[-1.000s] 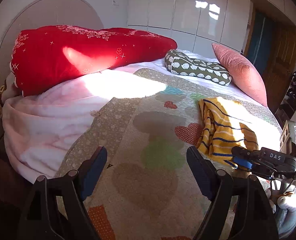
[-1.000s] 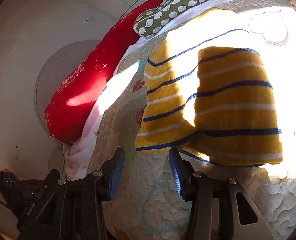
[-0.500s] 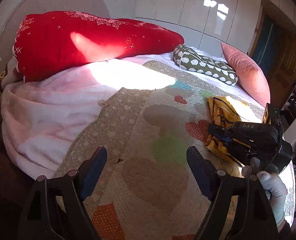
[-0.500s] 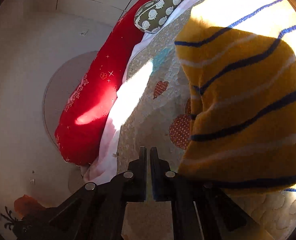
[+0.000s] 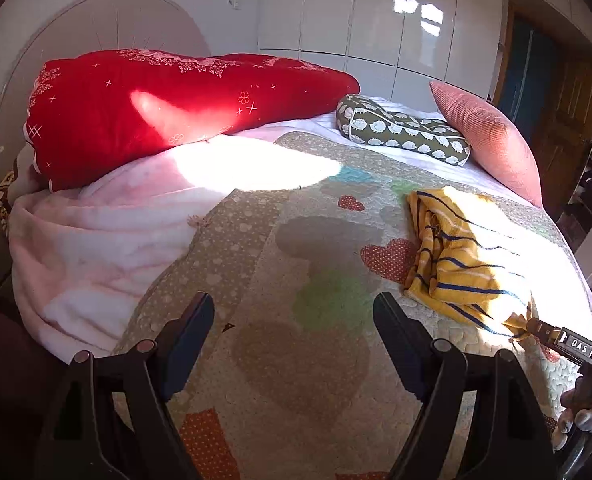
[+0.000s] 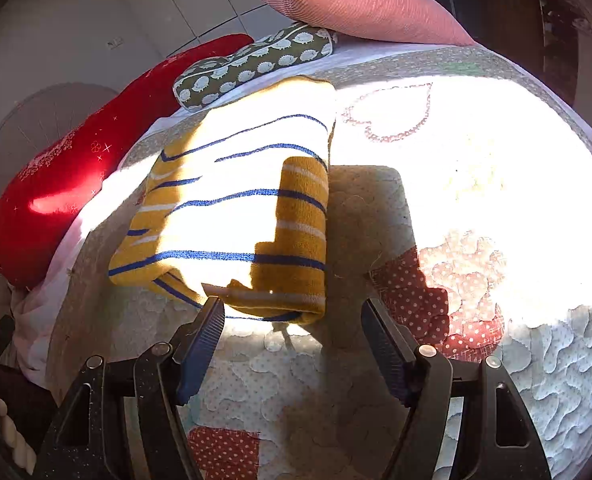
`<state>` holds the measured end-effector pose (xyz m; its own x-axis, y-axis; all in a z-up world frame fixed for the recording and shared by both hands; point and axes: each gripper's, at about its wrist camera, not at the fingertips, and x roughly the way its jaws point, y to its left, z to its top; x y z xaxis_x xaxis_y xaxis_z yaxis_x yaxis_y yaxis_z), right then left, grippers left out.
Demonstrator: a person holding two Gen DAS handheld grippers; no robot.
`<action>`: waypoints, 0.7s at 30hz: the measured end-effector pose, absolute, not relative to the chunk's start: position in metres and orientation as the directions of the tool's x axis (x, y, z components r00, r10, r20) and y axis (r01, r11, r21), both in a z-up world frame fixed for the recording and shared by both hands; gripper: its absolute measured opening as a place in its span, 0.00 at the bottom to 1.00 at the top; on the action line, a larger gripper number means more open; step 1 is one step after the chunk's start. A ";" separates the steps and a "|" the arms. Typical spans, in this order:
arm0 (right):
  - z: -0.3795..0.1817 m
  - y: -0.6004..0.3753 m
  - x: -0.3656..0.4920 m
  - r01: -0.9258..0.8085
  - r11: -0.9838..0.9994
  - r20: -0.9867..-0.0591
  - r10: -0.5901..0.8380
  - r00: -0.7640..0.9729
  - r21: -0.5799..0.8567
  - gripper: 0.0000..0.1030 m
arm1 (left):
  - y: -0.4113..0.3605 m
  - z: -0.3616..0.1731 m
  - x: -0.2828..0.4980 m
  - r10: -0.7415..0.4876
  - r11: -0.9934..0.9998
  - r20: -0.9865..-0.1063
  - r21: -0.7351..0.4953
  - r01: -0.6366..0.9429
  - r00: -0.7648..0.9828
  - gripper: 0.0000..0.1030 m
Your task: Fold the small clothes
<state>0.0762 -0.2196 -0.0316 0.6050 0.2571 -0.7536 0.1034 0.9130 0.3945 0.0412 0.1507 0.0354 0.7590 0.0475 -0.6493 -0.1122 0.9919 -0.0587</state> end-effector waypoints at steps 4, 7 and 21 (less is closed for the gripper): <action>-0.022 -0.218 0.057 0.049 0.895 -0.699 0.312 0.643 0.444 0.73 | 0.136 0.054 0.024 0.133 0.989 -0.548 0.019 -0.147 0.826 0.95; -0.020 -0.208 0.040 0.047 0.909 -0.701 0.286 0.653 0.414 0.73 | 0.121 0.064 0.015 0.150 0.988 -0.499 0.052 -0.144 0.854 0.97; -0.015 -0.193 -0.005 0.066 0.984 -0.735 0.078 0.674 0.165 0.73 | 0.053 0.055 0.003 0.026 0.995 -0.562 0.097 0.034 0.827 1.00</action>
